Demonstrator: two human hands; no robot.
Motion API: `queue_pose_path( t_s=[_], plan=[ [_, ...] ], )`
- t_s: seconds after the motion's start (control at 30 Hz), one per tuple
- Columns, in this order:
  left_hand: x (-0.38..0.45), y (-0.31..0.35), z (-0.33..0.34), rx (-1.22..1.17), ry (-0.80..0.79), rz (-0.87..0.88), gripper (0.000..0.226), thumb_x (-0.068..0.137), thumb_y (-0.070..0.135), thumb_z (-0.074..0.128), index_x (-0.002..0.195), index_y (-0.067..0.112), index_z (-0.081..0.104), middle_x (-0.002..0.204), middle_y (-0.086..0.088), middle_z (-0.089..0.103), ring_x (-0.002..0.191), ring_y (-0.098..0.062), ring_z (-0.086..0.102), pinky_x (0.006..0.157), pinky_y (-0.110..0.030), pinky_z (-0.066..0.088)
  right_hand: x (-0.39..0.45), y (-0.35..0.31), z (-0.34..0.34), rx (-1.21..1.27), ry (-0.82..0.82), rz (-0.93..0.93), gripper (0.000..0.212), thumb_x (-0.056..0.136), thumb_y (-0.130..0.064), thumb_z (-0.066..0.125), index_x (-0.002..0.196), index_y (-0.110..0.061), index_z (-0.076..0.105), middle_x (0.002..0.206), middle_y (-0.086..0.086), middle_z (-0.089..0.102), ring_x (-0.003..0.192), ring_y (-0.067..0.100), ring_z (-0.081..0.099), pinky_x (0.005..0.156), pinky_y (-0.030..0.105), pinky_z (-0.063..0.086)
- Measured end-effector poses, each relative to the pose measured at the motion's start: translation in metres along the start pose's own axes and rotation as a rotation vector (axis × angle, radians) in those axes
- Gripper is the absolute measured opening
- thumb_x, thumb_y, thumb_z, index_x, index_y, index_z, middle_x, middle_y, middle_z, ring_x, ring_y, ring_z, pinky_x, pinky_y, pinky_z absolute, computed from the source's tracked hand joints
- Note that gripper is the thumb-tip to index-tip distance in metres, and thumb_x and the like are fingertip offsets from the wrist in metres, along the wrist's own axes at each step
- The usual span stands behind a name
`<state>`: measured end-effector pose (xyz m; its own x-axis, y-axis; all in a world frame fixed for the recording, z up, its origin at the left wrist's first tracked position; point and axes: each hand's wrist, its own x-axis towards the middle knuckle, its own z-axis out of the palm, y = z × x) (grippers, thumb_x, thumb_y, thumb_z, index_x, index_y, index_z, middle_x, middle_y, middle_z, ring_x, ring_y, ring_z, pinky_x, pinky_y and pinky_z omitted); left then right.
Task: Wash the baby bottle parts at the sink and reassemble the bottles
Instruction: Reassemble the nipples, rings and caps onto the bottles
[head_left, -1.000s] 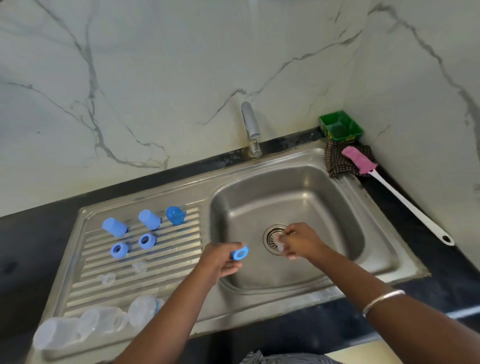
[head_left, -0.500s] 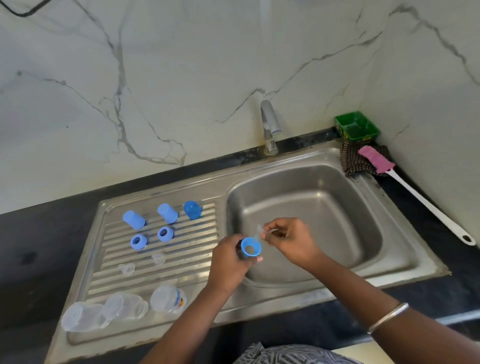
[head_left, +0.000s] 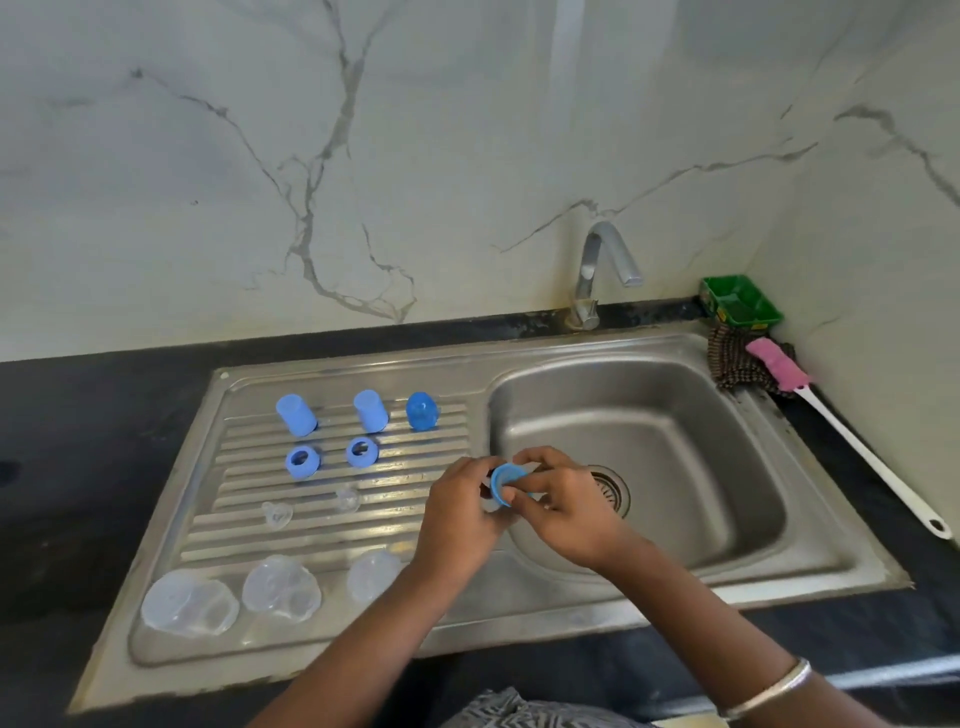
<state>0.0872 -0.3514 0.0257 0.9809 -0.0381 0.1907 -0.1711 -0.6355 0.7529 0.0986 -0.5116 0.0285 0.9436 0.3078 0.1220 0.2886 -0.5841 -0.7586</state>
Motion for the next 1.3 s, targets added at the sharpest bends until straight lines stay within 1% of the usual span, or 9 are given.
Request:
queue_pose_path(
  t_s=[0.2,0.3,0.4,0.47,0.53,0.6,0.67,1.07,1.3],
  plan=[
    [0.000,-0.005,-0.016,-0.128,0.021,0.032,0.049,0.063,0.029,0.093,0.106,0.024,0.072,0.094,0.010,0.070,0.084,-0.003,0.064,0.074,-0.009,0.047,0.004,-0.013,0.009,0.253,0.221,0.219,0.023,0.085,-0.020,0.077,0.101,-0.036,0.073,0.098,-0.018,0.070,0.089,0.000,0.068,0.073,0.021,0.058],
    [0.002,-0.006,-0.022,-0.155,0.030,0.054,0.051,0.062,0.031,0.094,0.107,0.023,0.073,0.094,0.011,0.069,0.085,-0.004,0.064,0.075,-0.013,0.050,0.009,-0.021,0.011,0.451,0.191,0.375,0.036,0.086,-0.022,0.077,0.120,-0.027,0.068,0.096,-0.006,0.075,0.079,0.012,0.073,0.069,0.035,0.063],
    [0.006,-0.005,-0.026,-0.194,0.001,0.046,0.048,0.063,0.023,0.094,0.106,0.023,0.074,0.094,0.009,0.069,0.085,-0.005,0.065,0.077,-0.016,0.051,0.012,-0.025,0.013,0.508,0.179,0.420,0.021,0.088,-0.020,0.075,0.109,-0.018,0.076,0.090,0.002,0.076,0.073,0.018,0.072,0.073,0.045,0.063],
    [0.007,-0.004,-0.031,-0.251,-0.059,-0.006,0.045,0.064,0.022,0.090,0.105,0.030,0.073,0.096,0.009,0.070,0.087,-0.004,0.066,0.079,-0.018,0.053,0.012,-0.028,0.013,0.519,0.185,0.405,0.011,0.088,-0.017,0.074,0.097,-0.019,0.079,0.086,0.003,0.076,0.078,0.020,0.073,0.074,0.041,0.063],
    [0.008,-0.002,-0.036,-0.438,-0.145,-0.171,0.036,0.067,0.026,0.078,0.101,0.035,0.073,0.096,0.008,0.071,0.089,-0.005,0.068,0.078,-0.029,0.060,0.013,-0.030,0.012,0.539,0.206,0.390,0.008,0.087,-0.014,0.075,0.094,-0.016,0.079,0.085,0.005,0.076,0.082,0.023,0.073,0.073,0.036,0.062],
    [0.011,-0.001,-0.038,-0.617,-0.157,-0.366,0.022,0.078,0.026,0.070,0.099,0.026,0.075,0.097,0.002,0.074,0.088,-0.009,0.071,0.070,-0.040,0.063,0.013,-0.031,0.010,0.569,0.211,0.385,0.010,0.087,-0.014,0.076,0.096,-0.013,0.078,0.087,0.006,0.076,0.084,0.023,0.074,0.074,0.035,0.062],
    [0.016,-0.001,-0.039,-0.616,-0.124,-0.443,0.013,0.091,0.018,0.065,0.096,0.014,0.076,0.095,-0.006,0.074,0.087,-0.013,0.072,0.068,-0.040,0.063,0.012,-0.033,0.011,0.581,0.220,0.393,0.013,0.085,-0.014,0.077,0.098,-0.013,0.078,0.089,0.005,0.076,0.085,0.022,0.074,0.075,0.035,0.062],
    [0.018,-0.007,-0.030,-0.528,-0.140,-0.358,0.007,0.094,0.022,0.067,0.091,0.019,0.073,0.084,0.002,0.070,0.075,-0.005,0.071,0.059,-0.028,0.060,0.010,-0.038,0.011,0.574,0.226,0.419,0.006,0.089,-0.020,0.075,0.087,-0.020,0.080,0.082,0.003,0.075,0.079,0.018,0.075,0.068,0.031,0.061],
    [0.015,-0.007,-0.028,-0.547,-0.156,-0.312,0.009,0.096,0.014,0.063,0.099,0.011,0.071,0.093,-0.006,0.072,0.083,-0.012,0.073,0.067,-0.022,0.058,0.009,-0.037,0.013,0.249,0.239,0.344,0.004,0.090,-0.028,0.073,0.087,-0.026,0.073,0.079,-0.009,0.071,0.074,0.008,0.071,0.068,0.026,0.061]
  ],
)
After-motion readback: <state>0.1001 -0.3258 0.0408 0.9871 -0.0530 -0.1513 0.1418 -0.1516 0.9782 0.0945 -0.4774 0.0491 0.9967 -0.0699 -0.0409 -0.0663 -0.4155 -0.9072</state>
